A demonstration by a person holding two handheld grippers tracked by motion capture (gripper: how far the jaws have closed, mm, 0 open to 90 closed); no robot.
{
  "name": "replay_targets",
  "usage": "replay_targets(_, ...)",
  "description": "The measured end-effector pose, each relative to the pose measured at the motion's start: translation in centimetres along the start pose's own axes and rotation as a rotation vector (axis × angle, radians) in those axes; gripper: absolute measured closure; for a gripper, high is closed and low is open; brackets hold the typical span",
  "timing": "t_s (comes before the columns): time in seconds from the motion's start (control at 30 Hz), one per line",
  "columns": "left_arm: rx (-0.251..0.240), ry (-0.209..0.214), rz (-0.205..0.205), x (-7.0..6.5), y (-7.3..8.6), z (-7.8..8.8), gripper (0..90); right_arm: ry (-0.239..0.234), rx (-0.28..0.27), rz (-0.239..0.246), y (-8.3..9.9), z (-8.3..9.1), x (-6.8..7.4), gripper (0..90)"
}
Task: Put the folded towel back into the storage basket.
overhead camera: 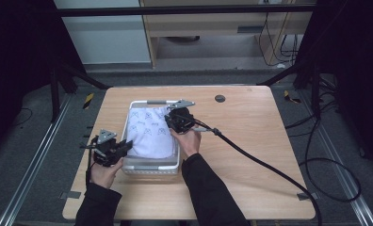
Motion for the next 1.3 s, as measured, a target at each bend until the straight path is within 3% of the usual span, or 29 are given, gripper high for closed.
replay_targets(0.23,0.022,-0.021,-0.004,0.1,0.3,-0.8,75.2,0.017,0.017,0.003,0.7,-0.6,0.0,75.1)
replay_targets(0.33,0.044,-0.050,-0.008,0.3,0.5,-1.1,69.7,0.025,0.039,0.011,1.0,-0.9,0.0,67.0)
replay_targets(0.43,0.011,-0.044,0.002,0.3,0.0,-0.6,66.5,0.063,0.030,0.051,1.0,-0.6,-0.4,60.3)
replay_targets(0.5,-0.006,-0.039,0.004,0.2,-0.3,-0.1,65.8,0.067,0.013,0.044,0.7,-0.2,-0.6,57.5)
replay_targets(0.63,-0.034,-0.027,0.011,0.1,-0.8,0.8,64.9,0.068,-0.030,0.041,0.1,1.2,-1.0,53.4)
replay_targets(0.83,-0.084,0.002,0.037,0.3,-1.4,2.0,62.6,0.055,-0.069,0.039,0.0,3.6,-1.8,40.2)
replay_targets(0.97,-0.091,0.030,0.040,0.7,-1.5,2.3,58.9,0.048,-0.059,0.012,0.4,5.2,-3.2,30.8)
replay_targets(1.3,-0.102,0.024,-0.006,1.2,-1.4,2.4,43.0,0.076,-0.084,-0.041,2.6,10.5,-7.3,23.0)
Point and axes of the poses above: each handheld gripper's, and its own axes: z roughly backward along the jaws, y roughly out of its underside, x roughly to its left, the point moved 4 cm from there along -z, roughly forward along the jaws, and after that the axes turned 1 degree about -z, right-handed, at the moved point
